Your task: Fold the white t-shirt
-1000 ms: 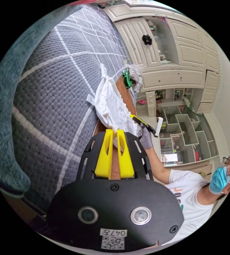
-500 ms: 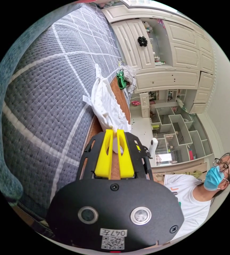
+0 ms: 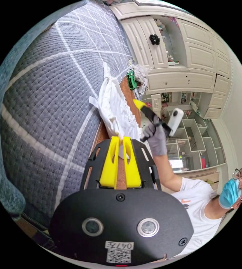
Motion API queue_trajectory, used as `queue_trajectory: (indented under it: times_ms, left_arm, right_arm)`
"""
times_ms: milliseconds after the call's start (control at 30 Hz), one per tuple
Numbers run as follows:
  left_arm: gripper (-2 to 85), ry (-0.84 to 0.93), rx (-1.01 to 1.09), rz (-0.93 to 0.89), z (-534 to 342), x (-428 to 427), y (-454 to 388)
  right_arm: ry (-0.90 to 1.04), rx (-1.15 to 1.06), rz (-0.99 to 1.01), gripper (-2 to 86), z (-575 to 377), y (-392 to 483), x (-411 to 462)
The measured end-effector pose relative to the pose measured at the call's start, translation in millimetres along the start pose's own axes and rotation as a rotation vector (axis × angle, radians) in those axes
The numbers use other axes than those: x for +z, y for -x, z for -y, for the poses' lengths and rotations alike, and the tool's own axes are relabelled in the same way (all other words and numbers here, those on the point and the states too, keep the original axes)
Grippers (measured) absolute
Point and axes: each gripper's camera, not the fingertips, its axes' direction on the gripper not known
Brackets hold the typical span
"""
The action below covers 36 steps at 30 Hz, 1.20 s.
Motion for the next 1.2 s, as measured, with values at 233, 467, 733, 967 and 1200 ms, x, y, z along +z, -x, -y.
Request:
queue_trajectory:
  times_ms: [233, 467, 733, 967, 1200]
  left_arm:
    - [-0.4, 0.081, 0.062, -0.042, 23.1, 17.5, -58.5]
    - [-0.4, 0.149, 0.166, -0.102, 40.2, 39.6, -135.8]
    - [-0.5, 0.303, 0.386, -0.011, 41.5, 160.9, -355.7]
    - [-0.5, 0.465, 0.401, 0.124, 13.7, 374.2, -478.5]
    - [-0.5, 0.441, 0.344, 0.265, -22.3, 457.1, -532.0]
  right_arm:
    - [0.081, 0.128, -0.228, 7.4, -3.5, 12.3, 74.5]
    - [-0.029, 0.153, -0.100, -0.2, -64.8, -42.2, 24.6]
    - [-0.254, 0.216, 0.208, -0.4, -216.1, -217.7, -141.3]
    - [-0.230, 0.337, 0.177, -0.3, -411.4, -392.2, -206.2]
    - [-0.311, 0.359, 0.239, -0.3, -505.8, -433.7, -206.8]
